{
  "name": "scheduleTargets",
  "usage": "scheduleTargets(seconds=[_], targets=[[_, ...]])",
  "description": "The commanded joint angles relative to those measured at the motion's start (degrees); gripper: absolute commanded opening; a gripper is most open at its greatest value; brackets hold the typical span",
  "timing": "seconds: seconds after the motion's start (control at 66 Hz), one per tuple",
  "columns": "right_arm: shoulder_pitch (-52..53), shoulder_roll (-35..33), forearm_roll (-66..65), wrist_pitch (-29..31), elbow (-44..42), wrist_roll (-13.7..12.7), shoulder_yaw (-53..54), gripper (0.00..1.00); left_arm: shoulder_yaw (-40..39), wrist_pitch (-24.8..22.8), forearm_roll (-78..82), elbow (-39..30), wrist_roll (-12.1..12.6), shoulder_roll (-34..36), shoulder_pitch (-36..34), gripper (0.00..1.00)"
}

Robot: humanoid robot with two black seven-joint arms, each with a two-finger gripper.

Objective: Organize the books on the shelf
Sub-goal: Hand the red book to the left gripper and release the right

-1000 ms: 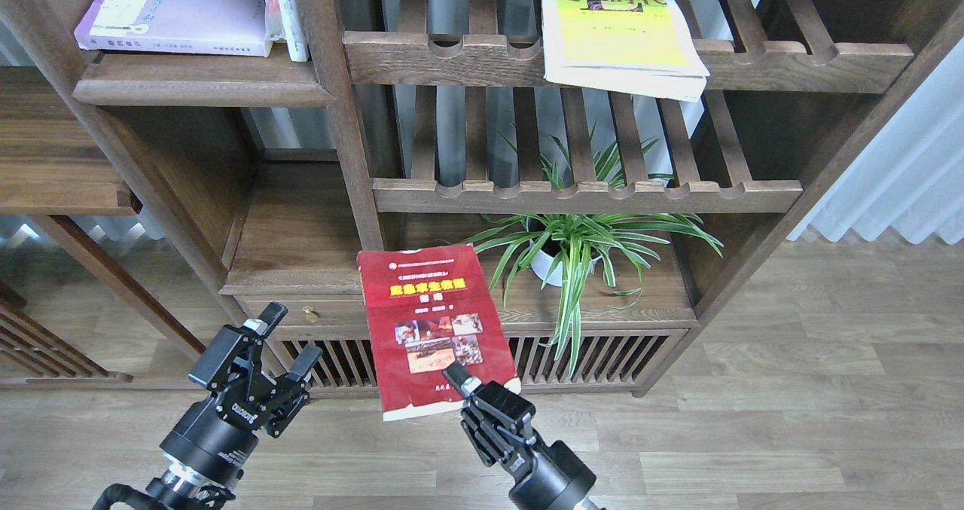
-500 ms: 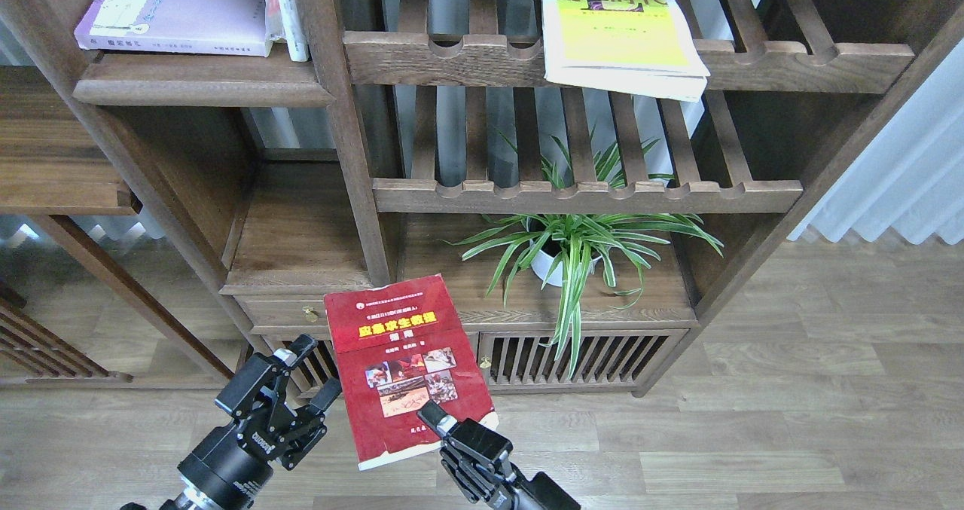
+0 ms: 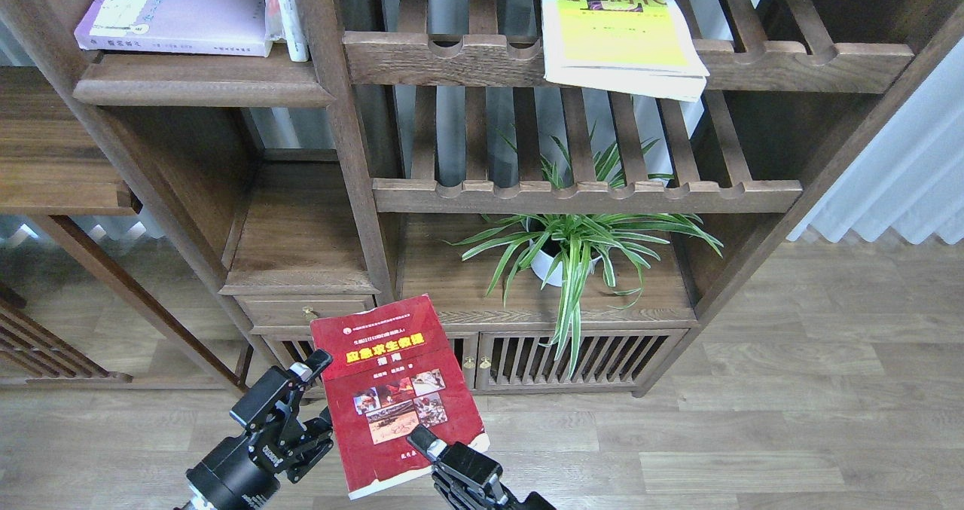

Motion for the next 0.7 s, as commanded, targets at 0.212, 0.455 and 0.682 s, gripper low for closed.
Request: scheduleTargets(seconds=[0.212,0.455,0.682], targets=[[-0.03,0.46,-0.09,0.00,-0.34,-0.01,-1.35,0.05,2.62,0.00,0.28,0.43,0.03,-0.07,-3.92,0.68],[-0.12,0.46,-0.09,0.00,-0.34,-0.01,-1.52,0.05,2.88,0.00,0.28,1.05,0.03,-0.07,-4.54,0.51],[-0.12,0.46,-0.09,0.00,-0.43,-0.01,-2.14,0.05,3.76,0.00,0.36,1.14,0.30,0.10,-4.54,0.43]])
